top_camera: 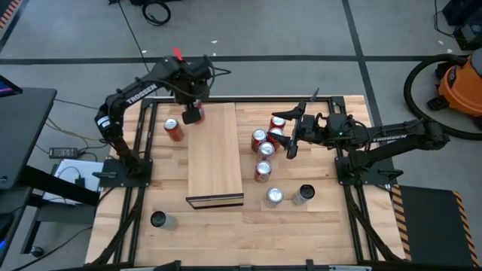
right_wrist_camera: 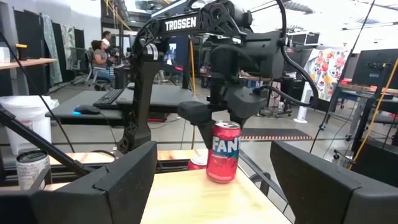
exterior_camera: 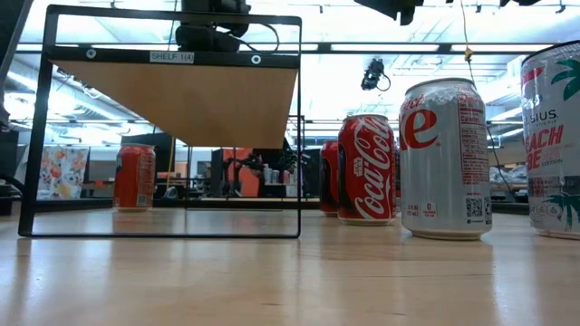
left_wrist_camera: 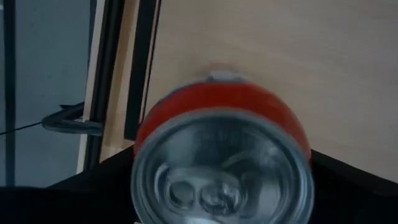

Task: Place canned beverage on shelf
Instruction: Put the bottom orange soda can on the shelf

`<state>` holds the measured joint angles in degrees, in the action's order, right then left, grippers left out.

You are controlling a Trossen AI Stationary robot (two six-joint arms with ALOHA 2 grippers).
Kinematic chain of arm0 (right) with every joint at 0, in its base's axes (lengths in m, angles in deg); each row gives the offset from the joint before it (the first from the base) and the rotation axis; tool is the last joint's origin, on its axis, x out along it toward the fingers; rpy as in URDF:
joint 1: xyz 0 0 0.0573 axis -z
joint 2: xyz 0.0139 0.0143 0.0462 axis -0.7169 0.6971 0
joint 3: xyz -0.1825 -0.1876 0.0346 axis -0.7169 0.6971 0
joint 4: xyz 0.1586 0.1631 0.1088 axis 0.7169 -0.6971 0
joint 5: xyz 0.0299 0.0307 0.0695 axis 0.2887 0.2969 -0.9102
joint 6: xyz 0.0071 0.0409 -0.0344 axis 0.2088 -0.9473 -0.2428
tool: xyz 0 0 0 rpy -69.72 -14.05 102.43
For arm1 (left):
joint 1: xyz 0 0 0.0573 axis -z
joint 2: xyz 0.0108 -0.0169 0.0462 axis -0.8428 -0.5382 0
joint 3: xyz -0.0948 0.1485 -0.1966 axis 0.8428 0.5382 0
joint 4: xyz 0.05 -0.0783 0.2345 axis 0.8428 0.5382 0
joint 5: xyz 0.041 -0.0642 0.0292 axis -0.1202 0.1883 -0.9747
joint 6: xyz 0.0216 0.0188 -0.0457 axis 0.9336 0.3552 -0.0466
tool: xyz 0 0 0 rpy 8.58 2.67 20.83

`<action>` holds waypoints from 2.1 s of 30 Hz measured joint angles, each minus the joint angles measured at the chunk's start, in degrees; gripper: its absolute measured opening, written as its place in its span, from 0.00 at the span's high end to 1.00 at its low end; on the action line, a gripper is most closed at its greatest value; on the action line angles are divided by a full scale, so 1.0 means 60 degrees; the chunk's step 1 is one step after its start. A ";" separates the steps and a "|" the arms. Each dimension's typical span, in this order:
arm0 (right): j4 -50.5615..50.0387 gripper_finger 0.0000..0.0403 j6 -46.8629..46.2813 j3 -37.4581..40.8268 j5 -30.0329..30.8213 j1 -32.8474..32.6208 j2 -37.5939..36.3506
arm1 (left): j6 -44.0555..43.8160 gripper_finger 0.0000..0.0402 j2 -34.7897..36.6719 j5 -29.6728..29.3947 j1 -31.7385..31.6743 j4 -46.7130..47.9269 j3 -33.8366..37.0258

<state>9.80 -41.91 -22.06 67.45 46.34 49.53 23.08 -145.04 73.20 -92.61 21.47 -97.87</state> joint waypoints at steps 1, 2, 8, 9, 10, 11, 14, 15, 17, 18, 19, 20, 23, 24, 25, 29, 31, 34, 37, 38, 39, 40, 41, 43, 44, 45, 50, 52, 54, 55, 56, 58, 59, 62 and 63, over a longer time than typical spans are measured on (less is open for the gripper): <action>0.0000 0.20 0.0000 0.0000 0.0000 -0.0002 0.0000 | -0.0003 0.10 -0.0007 -0.0052 0.0053 -0.0015 0.0007; 0.0000 0.20 0.0000 0.0000 -0.0002 -0.0004 0.0000 | 0.0002 0.09 -0.0007 -0.0047 0.0104 -0.0074 0.0007; -0.0034 0.20 0.0000 0.0000 -0.0011 -0.0004 0.0000 | 0.0126 0.07 0.0005 -0.0614 0.0375 -0.0125 0.0007; -0.0034 0.20 0.0000 0.0000 -0.0014 -0.0004 0.0000 | 0.0186 0.07 0.0032 -0.0764 0.0415 -0.0135 0.0008; -0.0034 0.20 0.0000 0.0000 -0.0015 -0.0004 0.0000 | 0.0238 0.07 0.0082 -0.0849 0.0441 -0.0163 0.0010; -0.0038 0.20 0.0000 0.0000 -0.0015 -0.0004 0.0000 | 0.0268 0.08 0.0154 -0.0871 0.0455 -0.0208 0.0010; -0.0041 0.20 0.0000 0.0000 -0.0015 -0.0004 0.0000 | 0.0284 0.08 0.0414 -0.0905 0.0538 -0.0464 0.0010; -0.0042 0.20 0.0000 0.0000 -0.0015 -0.0004 0.0000 | 0.0283 0.08 0.0499 -0.0925 0.0572 -0.0568 0.0010; -0.0049 0.20 0.0000 0.0004 -0.0015 -0.0004 0.0000 | 0.0284 0.08 0.0687 -0.0938 0.0614 -0.0760 0.0010; -0.0052 0.20 0.0000 0.0004 -0.0015 -0.0004 0.0000 | 0.0282 0.08 0.0812 -0.0938 0.0631 -0.0828 0.0010; -0.0066 0.20 0.0000 0.0004 -0.0015 -0.0004 0.0000 | 0.0280 0.08 0.0939 -0.0938 0.0658 -0.0899 0.0010; -0.0083 0.20 0.0000 0.0004 -0.0015 -0.0004 0.0002 | 0.0279 0.08 0.1081 -0.0937 0.0663 -0.0996 0.0010; -0.0104 0.20 0.0000 0.0004 -0.0015 -0.0004 0.0007 | 0.0230 0.08 0.1499 -0.0824 0.0662 -0.1459 0.0010; -0.0114 0.20 -0.0004 0.0004 -0.0015 -0.0004 0.0007 | 0.0189 0.08 0.1659 -0.0718 0.0659 -0.1587 0.0010; -0.0121 0.20 -0.0007 0.0004 -0.0015 -0.0004 0.0007 | 0.0114 0.08 0.1825 -0.0636 0.0659 -0.1682 0.0010; -0.0140 0.20 -0.0007 0.0004 -0.0015 -0.0004 0.0007 | -0.0209 0.08 0.2378 -0.0479 0.0626 -0.1684 0.0008; -0.0139 0.20 -0.0007 0.0004 -0.0015 -0.0004 0.0007 | -0.0411 0.08 0.2655 -0.0427 0.0582 -0.1577 0.0067; -0.0136 0.20 -0.0007 0.0004 -0.0015 -0.0004 0.0011 | -0.0606 0.08 0.3194 -0.0301 0.0575 -0.1466 0.0521; -0.0118 0.20 -0.0007 0.0004 -0.0015 -0.0004 0.0083 | -0.0664 0.10 0.3676 -0.0371 0.0586 -0.1386 0.1344; -0.0071 0.20 -0.0004 0.0007 -0.0015 -0.0004 0.0140 | -0.0680 0.11 0.3815 -0.0490 0.0586 -0.1400 0.1661; 0.0073 0.20 -0.0007 0.0007 -0.0015 -0.0004 0.0209 | -0.0683 0.12 0.3952 -0.0654 0.0581 -0.1427 0.1963; 0.0130 0.20 -0.0006 0.0007 -0.0015 -0.0004 0.0269 | -0.0685 0.13 0.4073 -0.0852 0.0579 -0.1503 0.2274; 0.0252 0.20 -0.0004 0.0007 -0.0011 0.0002 0.0341 | -0.0673 0.14 0.4163 -0.1067 0.0575 -0.1611 0.2544; 0.0486 0.20 0.0015 0.0007 -0.0011 0.0004 0.0505 | -0.0589 0.17 0.4251 -0.1365 0.0573 -0.1851 0.3003; 0.0541 0.20 0.0015 0.0007 -0.0011 0.0004 0.0564 | -0.0495 0.19 0.4251 -0.1499 0.0575 -0.1921 0.3183; 0.0586 0.20 0.0019 0.0007 -0.0011 0.0009 0.0618 | -0.0463 0.21 0.4241 -0.1626 0.0575 -0.1986 0.3338; 0.0662 0.20 0.0087 0.0004 -0.0011 0.0047 0.0692 | -0.0218 0.30 0.4229 -0.2182 0.0263 -0.2531 0.4028; 0.0665 0.20 0.0094 0.0004 -0.0011 0.0076 0.0692 | -0.0216 0.34 0.4226 -0.2187 0.0109 -0.2812 0.4192; 0.0636 0.20 0.0095 0.0004 -0.0008 0.0079 0.0698 | -0.0217 0.38 0.4226 -0.2083 0.0004 -0.2967 0.4310; 0.0601 0.20 0.0095 0.0004 -0.0007 0.0082 0.0699 | -0.0217 0.40 0.4226 -0.1950 -0.0022 -0.3051 0.4358; 0.0602 0.20 0.0098 0.0004 -0.0007 0.0080 0.0702 | -0.0215 0.42 0.4226 -0.1737 -0.0064 -0.3149 0.4397; 0.0611 0.20 0.0106 0.0004 -0.0010 0.0080 0.0703 | -0.0214 0.46 0.4226 -0.1432 -0.0075 -0.3357 0.4462; 0.0607 0.20 0.0106 0.0004 -0.0007 0.0080 0.0703 | -0.0214 0.47 0.4226 -0.1323 -0.0073 -0.3467 0.4507; 0.0617 0.20 0.0106 0.0004 -0.0007 0.0080 0.0703 | -0.0212 0.51 0.4222 -0.1267 -0.0069 -0.3687 0.4542; 0.0618 0.20 0.0108 0.0004 -0.0007 0.0080 0.0703 | -0.0212 0.52 0.4220 -0.1260 -0.0057 -0.3789 0.4542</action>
<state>13.51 -41.27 -22.04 67.41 46.82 53.75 21.81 -119.72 65.64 -92.96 -1.26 -70.62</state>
